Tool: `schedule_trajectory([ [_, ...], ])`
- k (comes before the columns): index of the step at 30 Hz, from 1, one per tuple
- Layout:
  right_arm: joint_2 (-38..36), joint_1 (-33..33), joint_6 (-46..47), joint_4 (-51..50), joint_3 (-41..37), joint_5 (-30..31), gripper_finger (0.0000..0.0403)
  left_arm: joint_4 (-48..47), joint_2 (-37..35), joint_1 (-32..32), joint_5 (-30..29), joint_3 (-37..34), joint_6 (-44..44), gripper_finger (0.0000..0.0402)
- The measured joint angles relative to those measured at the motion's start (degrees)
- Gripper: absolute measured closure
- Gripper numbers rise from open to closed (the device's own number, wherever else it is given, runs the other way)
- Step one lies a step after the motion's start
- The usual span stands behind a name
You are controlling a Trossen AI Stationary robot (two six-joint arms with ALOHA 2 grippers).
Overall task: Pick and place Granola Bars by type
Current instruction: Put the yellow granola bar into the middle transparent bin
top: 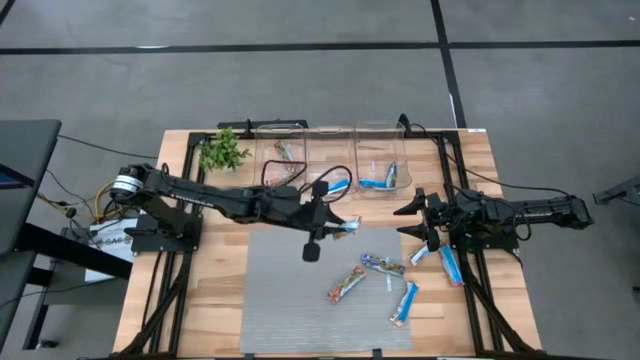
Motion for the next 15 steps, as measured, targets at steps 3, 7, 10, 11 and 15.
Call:
schedule_trajectory([
  [3, 0.0, 0.0, 0.0, 0.0, 0.02, 0.0, 0.0148, -0.81, 0.0, 2.62, 0.0, 0.0, 1.35, 0.0357],
  [7, -0.02, 0.0, 0.0, 0.0, 0.02, 0.0, 0.0148, -1.64, 0.03, 7.53, -0.02, 0.0, 1.73, 0.0357],
  [10, -0.02, -0.02, 0.0, 0.0, 0.02, 0.02, 0.0148, -1.59, 0.03, 12.29, -0.14, 0.0, 1.9, 0.0357],
  [11, 0.0, 0.0, 0.0, 0.0, 0.02, -0.01, 0.0148, -1.57, 0.03, 14.0, -0.18, 0.0, 1.92, 0.0357],
  [15, 0.0, -0.01, 0.0, 0.0, 0.01, -0.01, 0.0148, -0.51, 0.05, 20.91, -0.29, 0.0, 1.92, 0.0357],
])
